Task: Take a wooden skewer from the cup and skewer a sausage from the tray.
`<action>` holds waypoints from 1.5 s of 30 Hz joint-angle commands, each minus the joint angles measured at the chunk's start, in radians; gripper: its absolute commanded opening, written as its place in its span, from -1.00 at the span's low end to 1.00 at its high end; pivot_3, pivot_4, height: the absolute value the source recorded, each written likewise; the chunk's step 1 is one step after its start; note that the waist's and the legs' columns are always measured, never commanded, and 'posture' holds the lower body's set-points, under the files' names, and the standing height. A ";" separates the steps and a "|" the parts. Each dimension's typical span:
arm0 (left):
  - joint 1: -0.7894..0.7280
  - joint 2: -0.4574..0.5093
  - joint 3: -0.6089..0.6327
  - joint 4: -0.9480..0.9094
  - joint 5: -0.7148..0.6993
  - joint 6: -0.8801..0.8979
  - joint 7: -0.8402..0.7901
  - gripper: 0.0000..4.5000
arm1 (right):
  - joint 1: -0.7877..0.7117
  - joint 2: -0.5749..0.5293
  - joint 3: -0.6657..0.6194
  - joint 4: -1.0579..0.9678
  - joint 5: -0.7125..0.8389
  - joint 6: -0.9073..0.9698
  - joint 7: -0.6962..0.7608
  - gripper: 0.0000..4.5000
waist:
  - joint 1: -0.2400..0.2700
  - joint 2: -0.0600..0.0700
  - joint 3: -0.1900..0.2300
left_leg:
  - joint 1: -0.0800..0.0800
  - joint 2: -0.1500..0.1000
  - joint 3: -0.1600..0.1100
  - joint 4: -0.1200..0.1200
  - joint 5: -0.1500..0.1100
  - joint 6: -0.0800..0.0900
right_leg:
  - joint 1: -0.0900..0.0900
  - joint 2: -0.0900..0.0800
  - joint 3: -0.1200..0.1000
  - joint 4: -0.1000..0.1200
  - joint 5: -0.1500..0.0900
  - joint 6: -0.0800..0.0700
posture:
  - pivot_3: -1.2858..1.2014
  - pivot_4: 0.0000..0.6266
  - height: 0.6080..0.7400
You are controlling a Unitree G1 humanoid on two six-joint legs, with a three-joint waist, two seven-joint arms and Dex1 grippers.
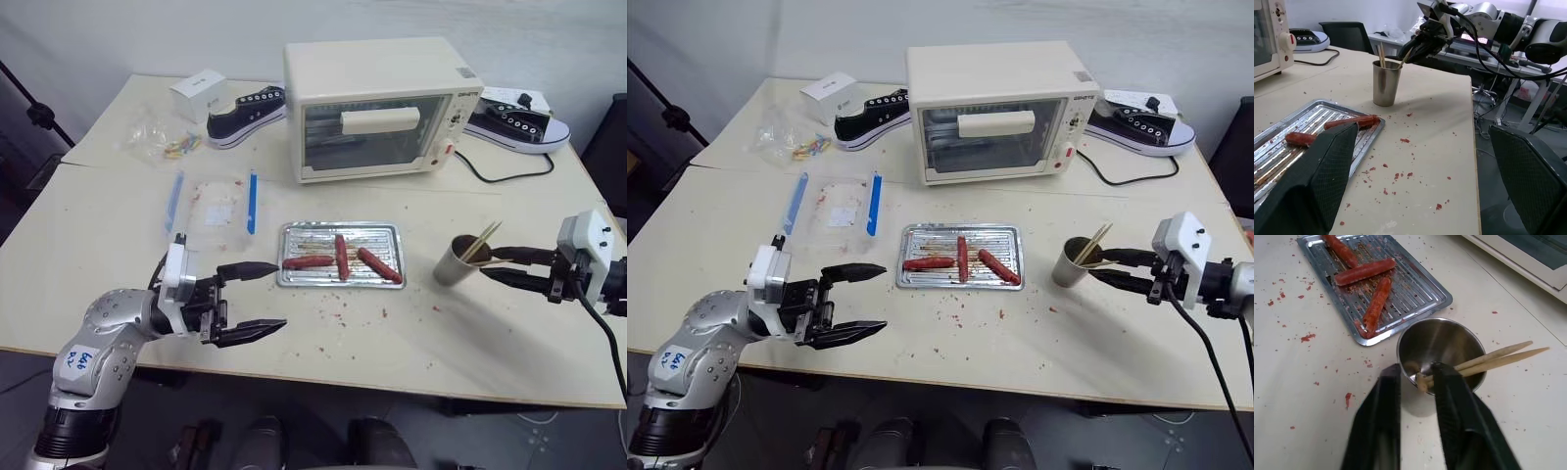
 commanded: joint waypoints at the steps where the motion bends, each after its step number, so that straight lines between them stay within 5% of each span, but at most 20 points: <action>1: -0.001 -0.005 0.000 -0.033 0.000 -0.023 0.002 1.00 | -0.029 -0.010 -0.027 -0.015 0.032 0.005 0.036 -0.99 | 0.000 0.000 0.000 | 0.000 0.000 0.000 0.000 0.000 0.000 | 0.000 0.000 0.000 0.000 0.000 0.000 | 0.03 -0.52 1.00; 12: -0.033 -0.028 -0.024 0.022 0.029 -0.061 -0.006 1.00 | -0.154 -0.140 -0.108 0.013 0.121 0.120 0.157 -0.99 | 0.000 0.005 0.003 | 0.000 0.000 0.000 0.001 0.000 0.000 | 0.000 0.000 0.000 0.000 0.000 0.000 | 0.03 -0.52 1.00; 20: -0.116 -0.069 -0.042 0.075 -0.008 -0.032 -0.009 1.00 | -0.345 -0.319 -0.139 0.027 0.342 0.511 0.228 -0.99 | 0.000 0.005 0.003 | 0.000 0.001 0.000 0.001 0.000 0.000 | 0.000 -0.001 0.000 -0.001 0.000 0.000 | 0.03 -0.52 1.00; 23: -0.179 -0.125 -0.036 0.097 -0.031 -0.022 0.023 1.00 | -0.411 -0.249 -0.129 -0.050 0.484 0.666 0.156 -0.99 | 0.000 0.005 0.003 | -0.001 0.001 -0.001 0.002 0.000 0.000 | 0.000 -0.002 0.000 -0.001 0.000 0.000 | 0.03 -0.52 1.00; 27: -0.254 -0.196 -0.052 0.113 -0.056 0.001 0.049 1.00 | -0.411 -0.024 -0.118 -0.199 0.605 0.709 -0.011 -0.99 | -0.003 0.002 0.004 | -0.001 0.002 -0.001 0.003 -0.001 -0.002 | 0.000 0.000 -0.001 0.000 0.000 0.000 | 0.03 -0.52 1.00; 33: -0.340 -0.294 -0.090 0.112 -0.067 0.014 0.076 1.00 | -0.377 0.270 -0.047 -0.323 0.618 0.642 -0.182 -0.99 | 0.007 0.002 0.004 | -0.015 0.001 -0.004 0.011 0.000 -0.001 | -0.010 0.003 -0.004 0.007 0.001 0.002 | 0.03 -0.52 1.00; 39: -0.345 -0.311 -0.096 0.105 -0.067 0.019 0.076 1.00 | -0.349 0.377 -0.014 -0.369 0.624 0.617 -0.233 -0.99 | 0.012 0.002 0.004 | -0.016 -0.002 -0.004 0.012 0.000 0.000 | -0.010 0.002 -0.004 0.006 0.002 0.003 | 0.03 -0.52 1.00; 45: -0.338 -0.330 -0.101 0.084 -0.064 0.018 0.098 0.37 | -0.339 0.411 0.020 -0.374 0.604 0.593 -0.238 -1.00 | 0.011 0.002 0.004 | -0.016 -0.001 -0.004 0.012 0.000 0.001 | -0.009 0.003 -0.004 0.006 0.002 0.003 | 0.03 -0.52 1.00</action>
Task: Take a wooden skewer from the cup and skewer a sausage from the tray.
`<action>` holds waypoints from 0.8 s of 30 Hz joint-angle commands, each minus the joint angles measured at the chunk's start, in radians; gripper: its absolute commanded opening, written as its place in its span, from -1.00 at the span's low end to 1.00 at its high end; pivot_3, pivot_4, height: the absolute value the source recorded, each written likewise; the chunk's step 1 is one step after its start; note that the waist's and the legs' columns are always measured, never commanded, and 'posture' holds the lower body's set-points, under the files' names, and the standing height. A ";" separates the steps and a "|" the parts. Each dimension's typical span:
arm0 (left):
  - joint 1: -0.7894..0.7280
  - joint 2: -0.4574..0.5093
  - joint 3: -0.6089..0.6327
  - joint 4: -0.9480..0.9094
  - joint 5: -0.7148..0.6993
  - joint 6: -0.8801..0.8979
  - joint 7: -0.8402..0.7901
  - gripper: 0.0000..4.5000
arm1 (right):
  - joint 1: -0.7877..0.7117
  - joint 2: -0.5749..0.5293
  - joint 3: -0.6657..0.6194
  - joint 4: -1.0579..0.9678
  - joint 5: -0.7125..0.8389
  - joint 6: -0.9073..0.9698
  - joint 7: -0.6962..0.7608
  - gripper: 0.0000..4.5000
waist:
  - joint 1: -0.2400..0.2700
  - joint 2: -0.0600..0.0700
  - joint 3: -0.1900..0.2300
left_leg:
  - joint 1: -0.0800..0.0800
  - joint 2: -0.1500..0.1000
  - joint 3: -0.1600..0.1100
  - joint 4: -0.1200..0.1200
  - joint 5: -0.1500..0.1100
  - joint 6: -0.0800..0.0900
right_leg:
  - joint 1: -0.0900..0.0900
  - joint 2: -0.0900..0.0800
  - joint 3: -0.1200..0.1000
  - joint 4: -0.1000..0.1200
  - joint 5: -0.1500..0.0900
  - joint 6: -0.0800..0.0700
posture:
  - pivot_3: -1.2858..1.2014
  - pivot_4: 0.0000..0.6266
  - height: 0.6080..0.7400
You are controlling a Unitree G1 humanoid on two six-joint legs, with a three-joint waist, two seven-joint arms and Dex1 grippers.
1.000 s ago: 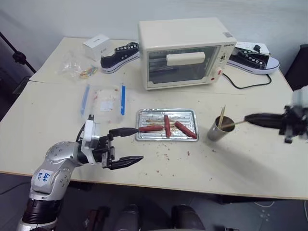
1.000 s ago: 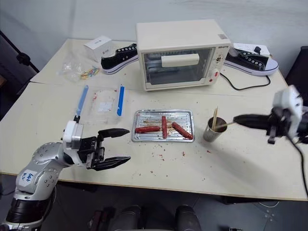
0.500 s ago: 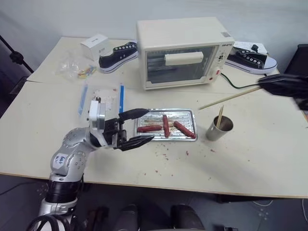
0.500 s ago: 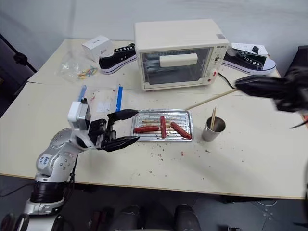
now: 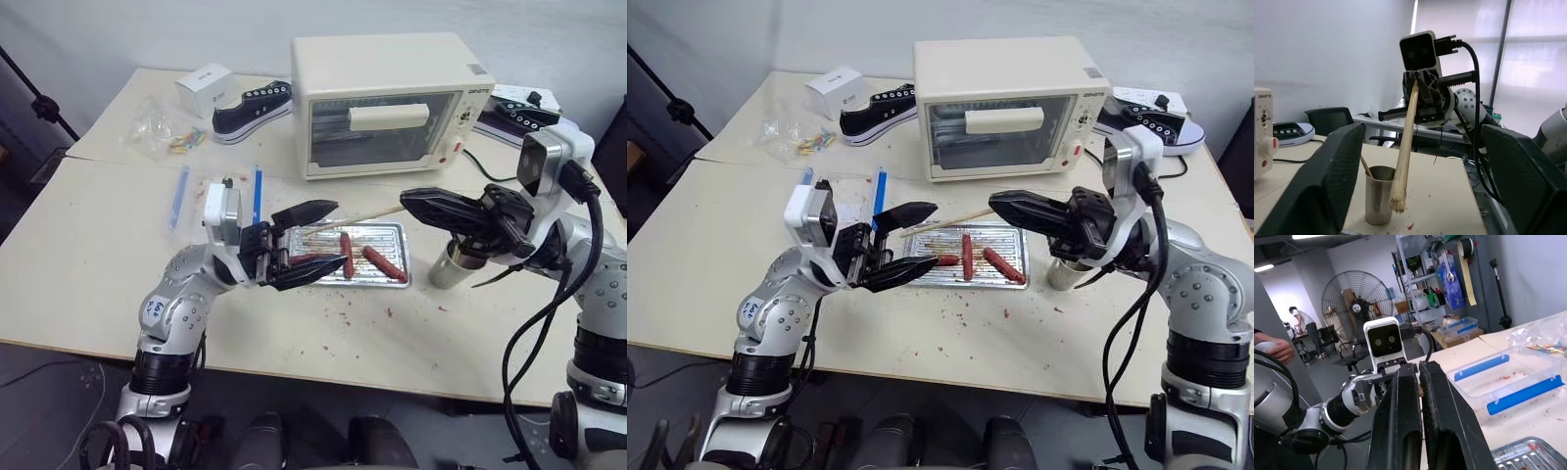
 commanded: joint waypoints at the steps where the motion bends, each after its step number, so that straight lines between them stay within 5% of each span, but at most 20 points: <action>1: -0.002 -0.003 0.003 -0.042 -0.020 -0.001 0.008 0.24 | -0.001 0.005 0.001 -0.029 0.004 -0.025 0.000 -1.00 | -0.001 0.000 0.000 | 0.000 0.000 0.000 0.000 0.000 0.000 | 0.000 0.000 0.000 0.000 0.000 0.000 | 0.03 -0.52 1.00; 10: 0.001 -0.003 0.002 -0.047 -0.022 0.001 0.022 -0.99 | 0.004 0.014 0.010 -0.022 0.014 -0.015 -0.046 -1.00 | -0.009 0.000 0.000 | 0.000 0.000 0.000 0.000 0.000 0.000 | 0.000 0.000 0.000 0.000 0.000 0.000 | 0.03 -0.52 1.00; 12: -0.003 -0.009 0.015 -0.049 -0.030 0.004 0.045 -0.99 | 0.004 -0.004 0.002 -0.015 0.037 0.019 -0.065 -1.00 | -0.009 0.000 0.000 | 0.000 0.000 0.000 0.000 0.000 0.000 | 0.000 0.000 0.000 0.000 0.000 0.000 | 0.03 -0.52 1.00; 18: 0.020 0.052 0.065 -0.044 -0.015 0.004 0.052 -1.00 | 0.087 -0.125 -0.086 -0.034 0.007 -0.003 -0.029 -0.29 | -0.006 0.000 0.000 | 0.000 0.000 0.000 0.000 0.000 0.000 | 0.000 0.000 0.000 0.000 0.000 0.000 | 0.03 -0.52 1.00; 24: 0.185 0.217 0.202 -0.013 0.012 -0.031 0.008 -1.00 | 0.378 -0.297 -0.283 -0.024 -0.246 -0.266 0.130 0.65 | -0.004 0.000 0.000 | 0.000 0.000 0.001 -0.002 -0.001 0.002 | 0.001 0.000 0.000 -0.002 0.000 0.000 | 0.03 -0.52 1.00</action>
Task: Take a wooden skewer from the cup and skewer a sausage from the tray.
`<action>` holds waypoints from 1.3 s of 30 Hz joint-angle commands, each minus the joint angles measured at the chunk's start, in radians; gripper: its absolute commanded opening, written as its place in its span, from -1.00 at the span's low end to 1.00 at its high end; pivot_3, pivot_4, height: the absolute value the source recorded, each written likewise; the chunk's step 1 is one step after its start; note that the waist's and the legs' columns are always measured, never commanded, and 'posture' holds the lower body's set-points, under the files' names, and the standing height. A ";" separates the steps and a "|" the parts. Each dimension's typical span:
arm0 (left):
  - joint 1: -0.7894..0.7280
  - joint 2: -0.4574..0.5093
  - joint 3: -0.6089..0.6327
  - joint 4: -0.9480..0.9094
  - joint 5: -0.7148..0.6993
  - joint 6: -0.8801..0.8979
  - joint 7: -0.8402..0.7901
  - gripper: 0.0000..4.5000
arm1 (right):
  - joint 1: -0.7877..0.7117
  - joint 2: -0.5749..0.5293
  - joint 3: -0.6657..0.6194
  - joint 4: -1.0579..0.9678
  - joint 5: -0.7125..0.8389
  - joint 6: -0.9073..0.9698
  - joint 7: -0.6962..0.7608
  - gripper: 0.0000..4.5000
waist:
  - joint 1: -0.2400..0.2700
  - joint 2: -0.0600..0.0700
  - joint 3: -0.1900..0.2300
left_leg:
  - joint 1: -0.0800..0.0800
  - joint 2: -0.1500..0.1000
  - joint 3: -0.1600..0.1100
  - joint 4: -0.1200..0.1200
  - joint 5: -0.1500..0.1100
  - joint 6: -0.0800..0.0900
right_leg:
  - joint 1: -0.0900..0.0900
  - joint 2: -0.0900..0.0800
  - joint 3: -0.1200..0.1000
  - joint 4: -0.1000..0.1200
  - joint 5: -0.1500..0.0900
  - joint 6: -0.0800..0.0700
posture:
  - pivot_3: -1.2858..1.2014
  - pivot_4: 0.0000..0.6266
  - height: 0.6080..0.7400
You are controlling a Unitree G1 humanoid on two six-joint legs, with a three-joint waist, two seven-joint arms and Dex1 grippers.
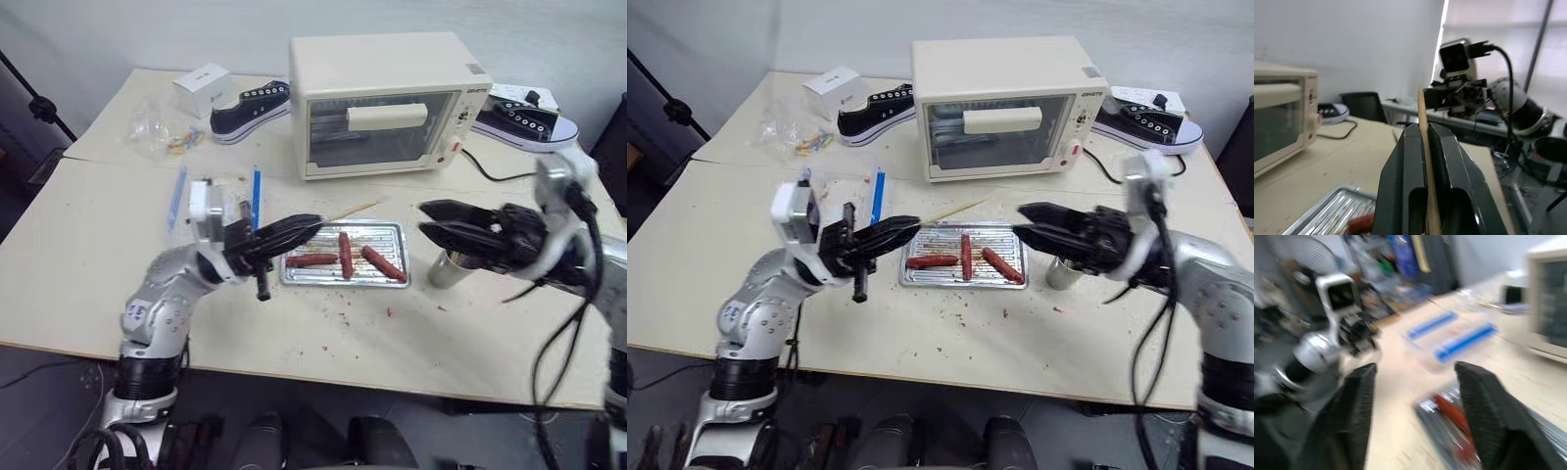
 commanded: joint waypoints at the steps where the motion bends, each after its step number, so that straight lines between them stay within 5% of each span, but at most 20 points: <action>1: 0.095 0.070 0.098 -0.006 0.003 -0.029 -0.024 -1.00 | 0.138 -0.052 -0.157 0.001 -0.121 -0.159 0.086 0.76 | -0.002 0.000 0.000 | 0.000 0.000 0.000 0.000 0.000 0.000 | 0.000 0.000 0.000 0.000 0.000 0.000 | 0.03 -0.52 1.00; 2: 0.141 0.094 0.130 0.002 0.003 -0.030 -0.023 -1.00 | 0.205 -0.057 -0.202 0.021 -0.166 -0.214 0.114 0.95 | -0.003 0.000 0.000 | 0.001 0.000 0.001 -0.001 0.000 0.000 | 0.001 0.000 0.001 0.000 0.000 0.000 | 0.03 -0.52 1.00; 5: 0.265 0.133 0.197 0.032 0.014 -0.040 -0.029 -1.00 | 0.371 -0.055 -0.280 0.070 -0.280 -0.354 0.189 0.98 | -0.002 0.000 0.000 | 0.003 0.000 0.001 0.000 0.000 0.000 | 0.002 0.000 0.001 0.000 0.000 0.000 | 0.03 -0.52 1.00; 11: 0.382 0.140 0.245 0.075 0.025 -0.072 -0.032 -1.00 | 0.389 -0.053 -0.276 -0.015 -0.199 -0.268 0.117 0.98 | -0.010 0.000 0.000 | 0.006 0.001 0.002 -0.001 -0.001 0.002 | 0.003 -0.004 0.005 -0.002 0.000 0.000 | 0.03 -0.52 1.00; 16: 0.353 0.125 0.223 0.075 0.031 -0.076 -0.017 -1.00 | 0.120 -0.123 -0.044 -0.186 0.018 0.039 -0.080 0.98 | -0.018 0.001 0.000 | 0.006 0.003 0.001 -0.001 -0.002 -0.001 | 0.003 -0.006 0.010 -0.002 0.000 -0.002 | 0.03 -0.52 1.00; 21: 0.330 0.107 0.192 0.068 0.043 -0.080 -0.016 -1.00 | -0.205 -0.087 0.267 -0.161 0.017 0.295 -0.252 0.98 | -0.017 0.001 0.000 | 0.003 0.004 -0.002 -0.001 -0.002 -0.003 | 0.000 -0.006 0.009 -0.004 -0.001 -0.004 | 0.03 -0.52 1.00; 32: 0.339 0.078 0.160 -0.001 0.038 -0.082 0.015 -1.00 | -0.548 0.153 0.702 0.095 -0.366 0.369 -0.444 0.98 | -0.009 0.001 0.000 | -0.005 0.002 0.003 0.001 -0.001 -0.001 | -0.010 -0.005 0.002 0.003 0.000 -0.003 | 0.03 -0.52 1.00; 39: 0.351 0.065 0.148 -0.028 0.041 -0.084 0.026 -1.00 | -0.580 0.195 0.758 0.167 -0.469 0.374 -0.417 0.98 | -0.012 0.001 0.000 | -0.009 0.002 0.003 0.002 -0.001 0.000 | -0.014 -0.003 0.002 0.005 0.000 -0.002 | 0.03 -0.52 1.00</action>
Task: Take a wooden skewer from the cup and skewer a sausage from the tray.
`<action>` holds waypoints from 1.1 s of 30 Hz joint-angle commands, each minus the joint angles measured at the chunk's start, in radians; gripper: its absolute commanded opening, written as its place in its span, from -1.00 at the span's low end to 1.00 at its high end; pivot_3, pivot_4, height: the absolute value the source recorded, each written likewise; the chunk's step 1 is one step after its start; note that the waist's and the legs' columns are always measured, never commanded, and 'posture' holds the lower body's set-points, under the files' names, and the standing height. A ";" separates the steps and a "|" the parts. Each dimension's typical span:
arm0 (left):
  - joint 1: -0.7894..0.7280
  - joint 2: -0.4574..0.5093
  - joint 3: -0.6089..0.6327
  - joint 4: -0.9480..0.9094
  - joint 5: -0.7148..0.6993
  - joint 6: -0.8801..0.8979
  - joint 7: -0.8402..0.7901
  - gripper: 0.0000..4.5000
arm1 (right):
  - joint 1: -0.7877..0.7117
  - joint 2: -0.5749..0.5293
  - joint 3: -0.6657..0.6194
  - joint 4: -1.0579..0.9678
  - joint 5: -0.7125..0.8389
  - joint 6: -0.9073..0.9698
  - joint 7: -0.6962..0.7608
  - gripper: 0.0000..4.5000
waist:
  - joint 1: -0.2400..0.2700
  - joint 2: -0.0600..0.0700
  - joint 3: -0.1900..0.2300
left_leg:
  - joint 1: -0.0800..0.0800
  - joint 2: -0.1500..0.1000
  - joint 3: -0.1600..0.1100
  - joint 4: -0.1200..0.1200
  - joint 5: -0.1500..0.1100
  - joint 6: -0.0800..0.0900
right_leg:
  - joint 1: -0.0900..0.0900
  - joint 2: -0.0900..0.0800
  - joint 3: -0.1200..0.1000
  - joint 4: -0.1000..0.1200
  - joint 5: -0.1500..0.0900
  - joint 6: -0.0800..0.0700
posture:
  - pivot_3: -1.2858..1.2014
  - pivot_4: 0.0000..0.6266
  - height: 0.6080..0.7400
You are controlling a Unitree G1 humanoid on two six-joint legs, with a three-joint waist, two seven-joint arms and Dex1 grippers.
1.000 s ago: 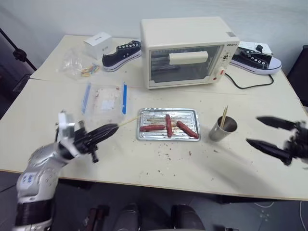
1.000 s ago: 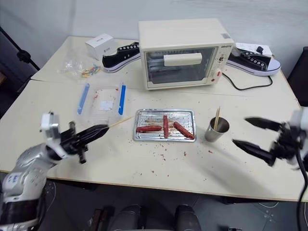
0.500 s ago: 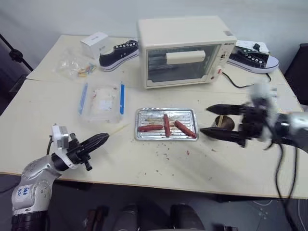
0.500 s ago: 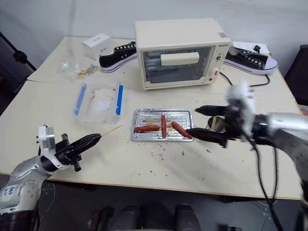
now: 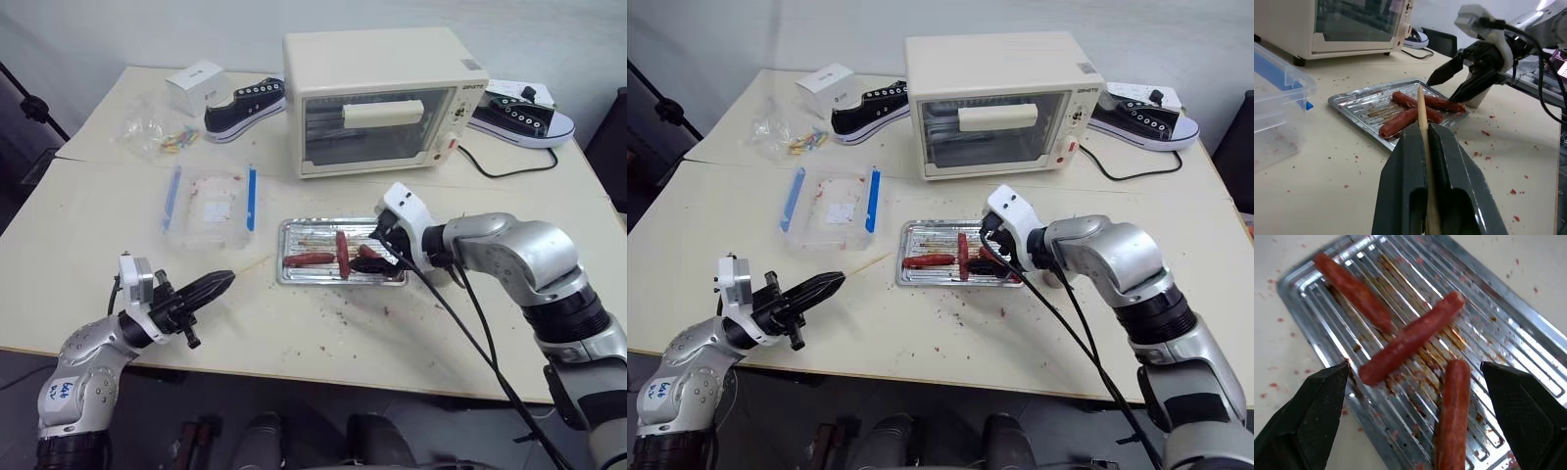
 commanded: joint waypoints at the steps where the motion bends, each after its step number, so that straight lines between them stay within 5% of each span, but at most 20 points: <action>1: 0.010 -0.003 0.001 -0.039 -0.004 -0.017 0.005 -1.00 | -0.033 0.006 -0.013 -0.011 -0.038 -0.003 0.019 0.98 | 0.000 0.000 0.000 | 0.000 0.000 0.000 0.000 0.000 0.000 | 0.000 0.000 0.000 0.000 0.000 0.000 | 0.03 -0.52 1.00; 33: -0.016 -0.023 -0.039 -0.010 0.011 -0.054 0.007 -1.00 | 0.025 0.003 -0.026 -0.071 -0.058 0.116 0.111 0.98 | -0.001 0.000 0.000 | 0.000 0.000 0.000 0.000 0.000 0.000 | 0.000 0.001 0.000 0.001 0.000 0.000 | 0.03 -0.52 1.00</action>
